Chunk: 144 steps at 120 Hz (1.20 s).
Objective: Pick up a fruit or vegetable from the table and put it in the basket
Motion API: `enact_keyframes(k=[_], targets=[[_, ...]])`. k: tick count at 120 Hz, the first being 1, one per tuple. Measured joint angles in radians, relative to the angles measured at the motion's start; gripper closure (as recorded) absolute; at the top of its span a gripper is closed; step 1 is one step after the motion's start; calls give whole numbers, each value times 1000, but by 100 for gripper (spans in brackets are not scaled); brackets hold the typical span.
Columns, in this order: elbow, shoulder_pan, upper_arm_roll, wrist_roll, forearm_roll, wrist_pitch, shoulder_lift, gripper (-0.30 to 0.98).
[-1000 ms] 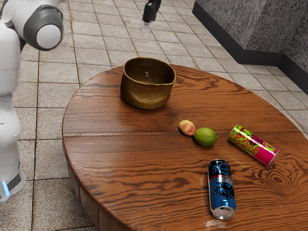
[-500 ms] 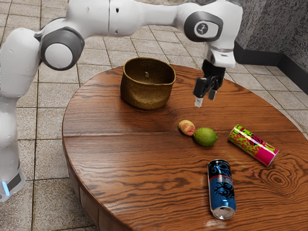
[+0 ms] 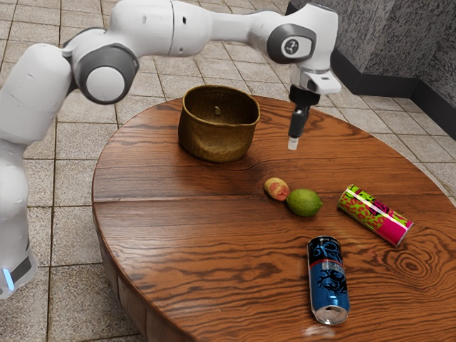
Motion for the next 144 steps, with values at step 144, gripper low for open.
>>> enact_keyframes(k=[144], targets=[[34, -186, 28, -22, 105, 83, 156, 0]])
